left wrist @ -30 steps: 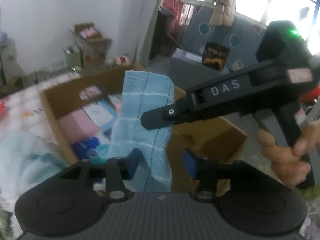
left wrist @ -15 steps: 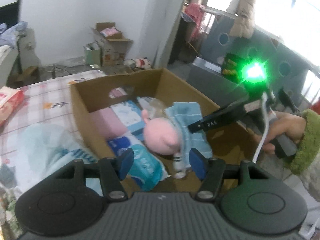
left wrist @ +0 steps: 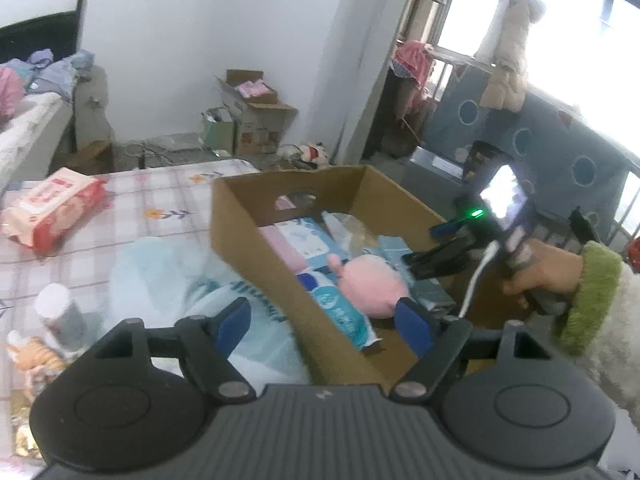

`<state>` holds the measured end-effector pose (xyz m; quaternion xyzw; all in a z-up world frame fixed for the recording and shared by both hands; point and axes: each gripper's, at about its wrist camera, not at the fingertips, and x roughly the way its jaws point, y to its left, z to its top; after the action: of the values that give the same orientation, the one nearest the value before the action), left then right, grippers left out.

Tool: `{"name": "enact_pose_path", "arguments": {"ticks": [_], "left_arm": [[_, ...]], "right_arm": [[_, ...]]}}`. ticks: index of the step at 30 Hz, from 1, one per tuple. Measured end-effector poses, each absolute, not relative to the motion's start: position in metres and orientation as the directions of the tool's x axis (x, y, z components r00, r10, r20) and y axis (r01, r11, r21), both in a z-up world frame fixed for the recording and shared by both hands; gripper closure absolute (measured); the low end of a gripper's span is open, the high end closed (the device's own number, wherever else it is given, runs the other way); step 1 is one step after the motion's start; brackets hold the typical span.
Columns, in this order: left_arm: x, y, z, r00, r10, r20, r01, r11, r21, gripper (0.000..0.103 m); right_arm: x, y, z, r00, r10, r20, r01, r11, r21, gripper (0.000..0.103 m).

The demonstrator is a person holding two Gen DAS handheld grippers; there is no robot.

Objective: Organize soft objects
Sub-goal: 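Lower the towel into the cardboard box and open the right tool, then move the right tool to the white yogurt cup and close on it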

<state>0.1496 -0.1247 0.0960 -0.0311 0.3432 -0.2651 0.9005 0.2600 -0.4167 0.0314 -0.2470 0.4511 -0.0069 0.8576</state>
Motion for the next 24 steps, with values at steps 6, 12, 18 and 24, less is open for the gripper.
{"name": "enact_pose_path", "arguments": {"ticks": [6, 12, 18, 24], "left_arm": [[0.132, -0.093, 0.092, 0.66, -0.463, -0.591, 0.409, 0.882, -0.234, 0.018], [0.105, -0.051, 0.087, 0.708, -0.409, -0.577, 0.337, 0.912, -0.232, 0.011], [0.075, -0.011, 0.078, 0.737, -0.336, -0.586, 0.254, 0.942, -0.22, 0.007], [0.046, 0.029, 0.063, 0.769, -0.244, -0.591, 0.149, 0.967, -0.206, 0.003]], "right_arm": [[0.224, -0.428, 0.083, 0.678, -0.098, -0.728, -0.098, 0.97, -0.222, 0.039], [0.161, -0.416, 0.132, 0.716, 0.149, -0.682, -0.06, 0.987, 0.152, 0.035], [0.11, -0.374, 0.139, 0.708, 0.389, -0.59, -0.145, 0.897, 0.417, 0.035], [0.082, -0.309, 0.138, 0.676, 0.496, -0.544, -0.252, 0.85, 0.462, 0.035]]}}
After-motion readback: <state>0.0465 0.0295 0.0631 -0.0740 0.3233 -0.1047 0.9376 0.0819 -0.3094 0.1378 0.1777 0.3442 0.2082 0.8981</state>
